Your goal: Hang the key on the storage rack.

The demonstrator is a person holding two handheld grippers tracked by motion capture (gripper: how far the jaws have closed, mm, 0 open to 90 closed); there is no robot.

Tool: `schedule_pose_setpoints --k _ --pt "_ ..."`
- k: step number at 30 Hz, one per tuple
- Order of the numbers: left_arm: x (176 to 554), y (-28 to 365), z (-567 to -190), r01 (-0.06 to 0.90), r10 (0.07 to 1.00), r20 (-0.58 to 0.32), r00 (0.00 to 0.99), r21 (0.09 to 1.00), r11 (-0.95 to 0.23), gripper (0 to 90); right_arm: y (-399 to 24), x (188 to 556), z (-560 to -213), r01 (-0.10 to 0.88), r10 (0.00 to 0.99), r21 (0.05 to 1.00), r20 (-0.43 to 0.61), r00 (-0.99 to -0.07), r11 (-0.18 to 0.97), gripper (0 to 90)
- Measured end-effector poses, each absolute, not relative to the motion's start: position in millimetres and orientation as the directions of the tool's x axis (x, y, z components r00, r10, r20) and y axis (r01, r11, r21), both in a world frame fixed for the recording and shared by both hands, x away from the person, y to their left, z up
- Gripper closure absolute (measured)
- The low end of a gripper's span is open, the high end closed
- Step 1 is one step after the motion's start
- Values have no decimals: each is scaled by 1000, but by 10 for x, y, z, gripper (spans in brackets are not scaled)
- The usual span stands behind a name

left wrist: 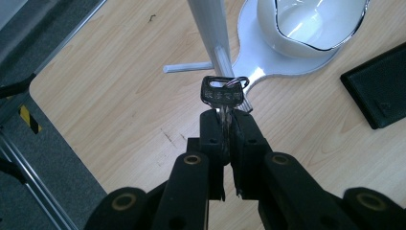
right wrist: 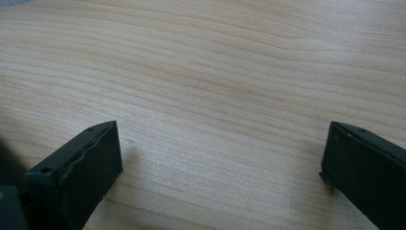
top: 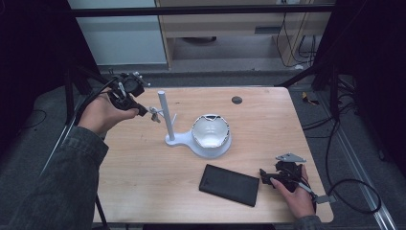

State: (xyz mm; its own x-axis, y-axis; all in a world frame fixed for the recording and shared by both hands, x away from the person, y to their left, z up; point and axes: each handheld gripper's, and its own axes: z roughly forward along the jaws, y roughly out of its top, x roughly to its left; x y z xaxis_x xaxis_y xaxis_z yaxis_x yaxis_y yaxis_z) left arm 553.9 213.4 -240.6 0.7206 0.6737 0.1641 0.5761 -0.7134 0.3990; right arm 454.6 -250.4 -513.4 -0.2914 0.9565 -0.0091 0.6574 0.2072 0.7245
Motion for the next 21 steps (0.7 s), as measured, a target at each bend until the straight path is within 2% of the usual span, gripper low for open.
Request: schedule_pose_setpoints --k 9,11,19,21 --pt "5614 2122 -2474 585 688 154 709 415 -696 839 -2501 4544 -5135 657 956 725 -8 -292 207 4" --pt "5600 2133 -2465 579 698 149 701 453 -678 828 -2501 4543 -5135 657 956 725 -8 -292 207 4" --pt "5420 2214 -2412 526 709 210 674 537 -659 569 -2501 4542 -5134 658 956 724 -9 -293 208 4" --pt "5338 2211 -2449 504 697 215 684 551 -665 538 -2501 4542 -5134 658 956 724 -9 -293 208 4"
